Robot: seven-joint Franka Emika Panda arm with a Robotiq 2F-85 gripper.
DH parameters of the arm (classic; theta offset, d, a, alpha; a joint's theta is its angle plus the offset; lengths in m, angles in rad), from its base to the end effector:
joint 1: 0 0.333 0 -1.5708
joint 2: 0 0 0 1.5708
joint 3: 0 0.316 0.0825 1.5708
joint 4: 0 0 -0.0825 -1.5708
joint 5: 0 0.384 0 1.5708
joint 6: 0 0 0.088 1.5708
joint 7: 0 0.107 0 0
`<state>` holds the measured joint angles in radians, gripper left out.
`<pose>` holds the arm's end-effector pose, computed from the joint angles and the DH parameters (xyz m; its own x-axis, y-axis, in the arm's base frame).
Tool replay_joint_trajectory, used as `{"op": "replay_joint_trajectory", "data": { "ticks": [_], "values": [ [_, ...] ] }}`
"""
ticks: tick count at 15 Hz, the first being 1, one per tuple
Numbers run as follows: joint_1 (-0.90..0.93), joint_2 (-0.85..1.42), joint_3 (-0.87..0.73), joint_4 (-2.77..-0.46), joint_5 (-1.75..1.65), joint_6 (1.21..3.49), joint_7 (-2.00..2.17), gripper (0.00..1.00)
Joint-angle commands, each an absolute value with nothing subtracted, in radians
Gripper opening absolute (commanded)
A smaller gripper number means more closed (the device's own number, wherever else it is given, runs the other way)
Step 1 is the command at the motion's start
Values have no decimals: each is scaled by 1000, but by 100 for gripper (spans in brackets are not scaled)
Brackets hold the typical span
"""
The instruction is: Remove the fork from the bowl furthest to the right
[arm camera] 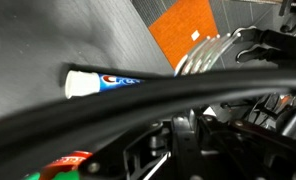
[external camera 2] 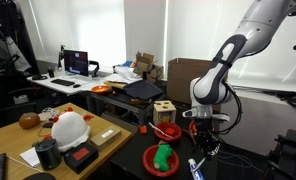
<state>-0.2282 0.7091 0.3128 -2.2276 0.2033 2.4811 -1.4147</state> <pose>0.4658 0.0645 0.0423 0.3214 0.9317 0.1691 0.8539 -0.2079 -0.4771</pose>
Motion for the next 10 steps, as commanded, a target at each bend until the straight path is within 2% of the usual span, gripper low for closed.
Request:
{"op": "replay_joint_trajectory", "data": {
  "ticks": [1, 10],
  "values": [
    [-230, 698, 321, -2245, 186, 2516, -1509, 2],
    [-243, 711, 370, -2208, 229, 2544, -1609, 2]
  ]
}}
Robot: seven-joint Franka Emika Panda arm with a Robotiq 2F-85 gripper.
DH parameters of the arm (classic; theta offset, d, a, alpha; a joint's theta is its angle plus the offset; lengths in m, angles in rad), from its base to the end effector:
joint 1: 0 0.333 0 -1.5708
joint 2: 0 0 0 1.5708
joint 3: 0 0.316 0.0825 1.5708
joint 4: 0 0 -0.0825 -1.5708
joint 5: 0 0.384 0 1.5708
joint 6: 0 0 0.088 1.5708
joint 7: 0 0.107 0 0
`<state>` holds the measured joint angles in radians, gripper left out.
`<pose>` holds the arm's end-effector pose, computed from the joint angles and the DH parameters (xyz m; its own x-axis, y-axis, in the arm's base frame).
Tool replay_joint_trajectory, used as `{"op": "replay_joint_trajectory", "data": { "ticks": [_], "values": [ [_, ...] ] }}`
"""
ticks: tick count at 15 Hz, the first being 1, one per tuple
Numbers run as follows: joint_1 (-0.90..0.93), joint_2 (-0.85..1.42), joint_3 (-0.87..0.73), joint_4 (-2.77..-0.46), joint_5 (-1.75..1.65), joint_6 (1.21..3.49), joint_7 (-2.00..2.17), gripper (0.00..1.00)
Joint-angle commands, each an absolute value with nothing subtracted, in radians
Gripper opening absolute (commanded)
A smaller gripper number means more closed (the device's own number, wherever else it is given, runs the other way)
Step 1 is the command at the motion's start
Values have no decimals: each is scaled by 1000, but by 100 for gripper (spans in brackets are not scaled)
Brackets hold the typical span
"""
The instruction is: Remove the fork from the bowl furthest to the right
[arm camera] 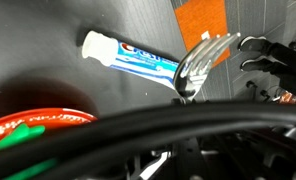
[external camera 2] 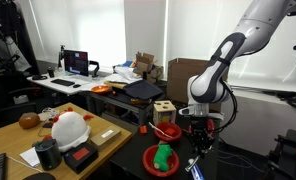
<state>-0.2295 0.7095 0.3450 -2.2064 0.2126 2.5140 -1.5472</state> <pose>0.4800 0.0795 0.0512 0.1911 0.9471 0.2580 0.9122 -0.0743 -0.4029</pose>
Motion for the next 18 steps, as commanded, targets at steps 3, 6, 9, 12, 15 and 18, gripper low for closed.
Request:
{"op": "replay_joint_trajectory", "data": {
  "ticks": [3, 6, 9, 12, 15, 18],
  "values": [
    [-252, 720, 394, -2218, 230, 2560, -1696, 2],
    [-266, 754, 411, -2202, 238, 2599, -1777, 2],
    [-297, 804, 438, -2186, 252, 2669, -1848, 2],
    [-347, 863, 478, -2176, 255, 2763, -1905, 2],
    [-399, 938, 509, -2155, 224, 2854, -1944, 2],
    [-457, 1005, 528, -2148, 175, 2921, -1982, 2]
  ]
}}
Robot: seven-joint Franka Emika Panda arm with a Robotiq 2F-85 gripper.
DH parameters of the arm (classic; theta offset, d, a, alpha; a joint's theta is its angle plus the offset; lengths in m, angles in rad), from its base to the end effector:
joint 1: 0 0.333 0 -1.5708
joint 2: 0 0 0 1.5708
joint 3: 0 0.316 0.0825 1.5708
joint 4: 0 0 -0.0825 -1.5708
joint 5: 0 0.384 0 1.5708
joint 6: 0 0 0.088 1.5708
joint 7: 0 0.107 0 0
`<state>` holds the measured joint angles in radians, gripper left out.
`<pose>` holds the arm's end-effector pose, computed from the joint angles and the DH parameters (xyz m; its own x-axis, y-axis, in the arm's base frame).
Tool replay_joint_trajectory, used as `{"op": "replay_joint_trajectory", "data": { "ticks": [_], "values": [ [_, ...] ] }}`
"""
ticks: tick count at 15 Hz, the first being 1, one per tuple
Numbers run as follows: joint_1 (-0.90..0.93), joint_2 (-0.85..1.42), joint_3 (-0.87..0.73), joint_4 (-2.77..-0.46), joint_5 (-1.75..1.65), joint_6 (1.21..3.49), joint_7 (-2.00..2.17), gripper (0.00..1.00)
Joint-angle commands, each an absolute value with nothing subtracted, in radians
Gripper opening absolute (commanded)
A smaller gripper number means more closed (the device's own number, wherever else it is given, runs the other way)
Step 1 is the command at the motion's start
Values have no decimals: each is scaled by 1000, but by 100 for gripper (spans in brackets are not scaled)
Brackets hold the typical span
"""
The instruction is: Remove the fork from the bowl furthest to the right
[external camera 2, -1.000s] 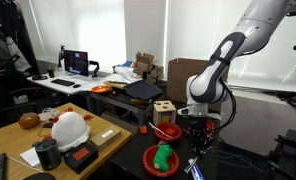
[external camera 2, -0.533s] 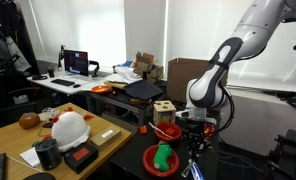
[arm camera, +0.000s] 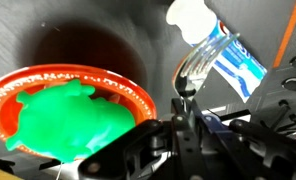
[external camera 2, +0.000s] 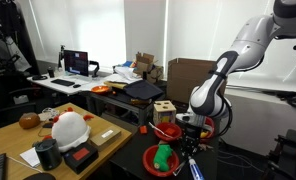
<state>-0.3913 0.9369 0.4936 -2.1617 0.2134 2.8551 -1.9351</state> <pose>0.4923 0.0846 0.0001 -0.0728 0.8872 0.4556 0.9877 0.1274 -0.0904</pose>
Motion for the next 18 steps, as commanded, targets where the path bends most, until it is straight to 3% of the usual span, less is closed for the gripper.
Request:
{"op": "replay_joint_trajectory", "data": {
  "ticks": [1, 8, 11, 12, 13, 18],
  "values": [
    [-480, 1029, 531, -2157, 155, 2953, -1994, 2],
    [-592, 1123, 540, -2172, -31, 3045, -1999, 2],
    [-547, 1144, 528, -2168, -81, 3085, -1957, 4],
    [-547, 1140, 524, -2168, -95, 3082, -1947, 33],
    [-540, 1133, 517, -2172, -106, 3087, -1936, 34],
    [-519, 1116, 471, -2173, -129, 3092, -1884, 70]
  ]
}}
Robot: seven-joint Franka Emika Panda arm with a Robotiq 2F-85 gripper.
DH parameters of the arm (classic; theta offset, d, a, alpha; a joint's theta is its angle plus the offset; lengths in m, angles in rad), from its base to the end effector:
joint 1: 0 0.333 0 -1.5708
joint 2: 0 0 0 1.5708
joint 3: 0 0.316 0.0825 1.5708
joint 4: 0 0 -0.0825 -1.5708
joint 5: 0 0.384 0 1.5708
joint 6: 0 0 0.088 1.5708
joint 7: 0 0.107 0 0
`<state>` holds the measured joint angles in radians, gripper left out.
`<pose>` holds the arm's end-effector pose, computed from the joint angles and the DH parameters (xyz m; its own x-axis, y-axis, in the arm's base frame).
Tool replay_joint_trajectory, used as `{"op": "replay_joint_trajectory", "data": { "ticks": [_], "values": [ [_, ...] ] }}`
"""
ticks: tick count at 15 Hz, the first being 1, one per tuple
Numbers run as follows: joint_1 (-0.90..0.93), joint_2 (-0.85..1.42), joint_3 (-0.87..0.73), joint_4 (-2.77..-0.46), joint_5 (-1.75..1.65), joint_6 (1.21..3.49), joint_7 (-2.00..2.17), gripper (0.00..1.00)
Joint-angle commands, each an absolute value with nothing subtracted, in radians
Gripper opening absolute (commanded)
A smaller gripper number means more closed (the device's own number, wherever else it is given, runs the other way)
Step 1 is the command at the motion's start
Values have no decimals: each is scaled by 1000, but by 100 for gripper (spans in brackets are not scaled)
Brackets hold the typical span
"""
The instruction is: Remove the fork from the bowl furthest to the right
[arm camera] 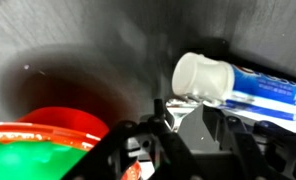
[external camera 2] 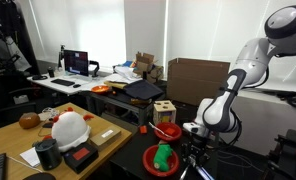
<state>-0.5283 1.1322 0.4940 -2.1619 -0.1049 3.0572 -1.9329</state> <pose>0.4657 0.0581 -0.0572 -0.1920 0.8715 0.4513 0.9800 0.1947 0.0408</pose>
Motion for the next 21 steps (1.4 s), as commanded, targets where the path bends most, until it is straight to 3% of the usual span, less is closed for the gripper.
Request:
{"op": "replay_joint_trajectory", "data": {
  "ticks": [1, 4, 5, 21],
  "values": [
    [-523, 1106, 467, -2173, -124, 3093, -1866, 78],
    [-533, 1067, 453, -2176, -108, 3100, -1788, 99],
    [-544, 1040, 452, -2187, -100, 3110, -1748, 100],
    [-789, 465, 491, -2375, -82, 3155, -1064, 100]
  ]
}}
